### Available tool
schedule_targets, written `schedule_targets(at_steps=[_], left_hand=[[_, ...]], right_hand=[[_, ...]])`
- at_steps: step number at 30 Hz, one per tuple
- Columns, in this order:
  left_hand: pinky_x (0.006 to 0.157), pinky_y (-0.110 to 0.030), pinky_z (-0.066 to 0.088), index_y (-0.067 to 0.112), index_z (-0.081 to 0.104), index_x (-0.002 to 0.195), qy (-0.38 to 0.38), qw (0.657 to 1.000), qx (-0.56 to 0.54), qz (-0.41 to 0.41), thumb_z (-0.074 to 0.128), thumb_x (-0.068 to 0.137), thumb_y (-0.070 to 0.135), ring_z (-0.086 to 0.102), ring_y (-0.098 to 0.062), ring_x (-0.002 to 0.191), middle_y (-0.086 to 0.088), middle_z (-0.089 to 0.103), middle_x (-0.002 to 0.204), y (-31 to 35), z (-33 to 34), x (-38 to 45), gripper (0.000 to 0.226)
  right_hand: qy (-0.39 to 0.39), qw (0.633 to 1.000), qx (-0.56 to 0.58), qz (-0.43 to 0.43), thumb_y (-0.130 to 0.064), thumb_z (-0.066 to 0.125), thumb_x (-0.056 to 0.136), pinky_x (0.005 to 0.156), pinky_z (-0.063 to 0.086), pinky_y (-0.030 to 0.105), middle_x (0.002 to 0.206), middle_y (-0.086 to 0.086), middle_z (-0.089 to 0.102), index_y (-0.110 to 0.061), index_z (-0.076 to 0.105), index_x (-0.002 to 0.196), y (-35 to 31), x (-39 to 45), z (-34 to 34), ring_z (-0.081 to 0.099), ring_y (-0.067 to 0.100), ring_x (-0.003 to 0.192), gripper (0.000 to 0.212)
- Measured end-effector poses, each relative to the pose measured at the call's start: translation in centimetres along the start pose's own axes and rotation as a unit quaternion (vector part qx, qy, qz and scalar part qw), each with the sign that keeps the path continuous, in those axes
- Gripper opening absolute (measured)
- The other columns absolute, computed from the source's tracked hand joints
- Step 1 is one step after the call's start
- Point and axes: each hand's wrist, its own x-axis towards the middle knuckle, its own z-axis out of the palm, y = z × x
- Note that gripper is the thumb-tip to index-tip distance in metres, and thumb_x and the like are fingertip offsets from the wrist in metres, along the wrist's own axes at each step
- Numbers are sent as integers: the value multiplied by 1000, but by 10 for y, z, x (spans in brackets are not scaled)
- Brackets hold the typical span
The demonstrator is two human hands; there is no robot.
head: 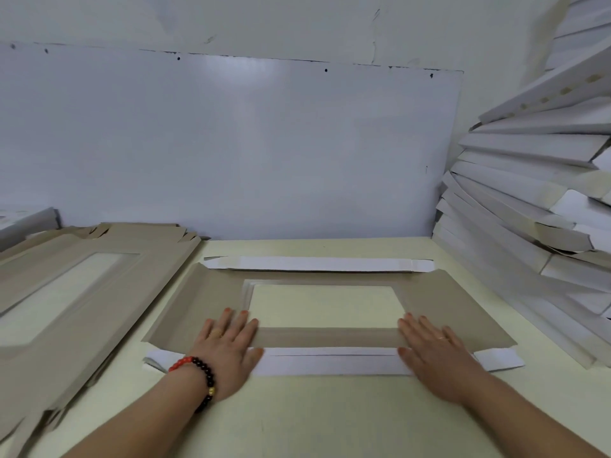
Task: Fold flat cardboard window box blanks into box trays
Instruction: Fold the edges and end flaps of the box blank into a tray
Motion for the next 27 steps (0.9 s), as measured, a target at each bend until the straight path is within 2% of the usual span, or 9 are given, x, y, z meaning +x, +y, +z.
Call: schedule_targets(at_steps=[7,9,10,12,15,19,23,25,27], left_hand=[[117,-40,-11,33,-9,153,10,999,-25,-20,6,97,57,-21,-19,146,10,-15,160,-37,3,-12,62],[120,-39,4,29,11,154,80,997,-19,0,12,100,52,2,-27,149,3,7,161,-35,-6,-19,59],[116,-38,24,25,34,146,142,989,0,46,19,100,45,28,-33,141,-2,32,153,-29,-13,-23,52],[81,-26,55,26,65,105,238,957,27,166,54,84,27,65,-26,94,1,66,106,-17,-20,-29,24],[59,-17,49,26,65,78,206,951,-5,230,71,67,22,61,-15,70,7,60,79,3,-25,-36,13],[83,-28,44,29,57,108,145,969,-24,200,30,85,68,48,-13,97,9,51,102,8,-20,-35,52],[85,-29,42,28,55,120,146,965,1,216,29,91,47,51,-20,101,4,53,109,13,-24,-30,43],[83,-30,42,26,54,121,152,966,7,210,29,94,36,53,-22,99,3,55,109,15,-28,-27,38],[82,-31,41,25,51,122,131,972,5,193,30,94,29,53,-22,101,1,57,110,18,-31,-24,35]], right_hand=[[51,992,-13,112,-46,13,102,118,-2,43,161,-10,-11,-32,-4,154,40,-10,2,-8,14,149,56],[130,983,-51,121,-39,28,102,117,6,45,163,-4,6,-29,14,153,36,-16,0,8,20,149,54],[176,979,-53,92,-31,43,99,115,15,47,158,0,26,-27,33,148,31,-20,-2,26,24,144,50],[259,965,-20,-20,-19,66,87,100,40,41,127,1,60,-22,64,119,21,-24,-3,57,26,115,33],[211,968,14,-134,-47,51,95,81,37,14,110,-16,57,-31,63,110,0,-33,-4,53,7,105,25],[163,972,18,-169,-63,45,90,79,35,16,115,-18,50,-35,56,119,-12,-29,-8,44,1,108,42],[214,949,-57,-222,-41,70,84,58,47,19,88,-12,62,-28,68,92,-29,-31,-19,62,7,80,15],[257,939,-65,-219,-26,90,59,41,43,17,68,-11,61,-27,70,74,-34,-30,-18,60,9,57,24],[260,942,-68,-199,-18,88,59,44,45,20,69,-7,62,-25,71,79,-38,-26,-19,61,11,60,27]])
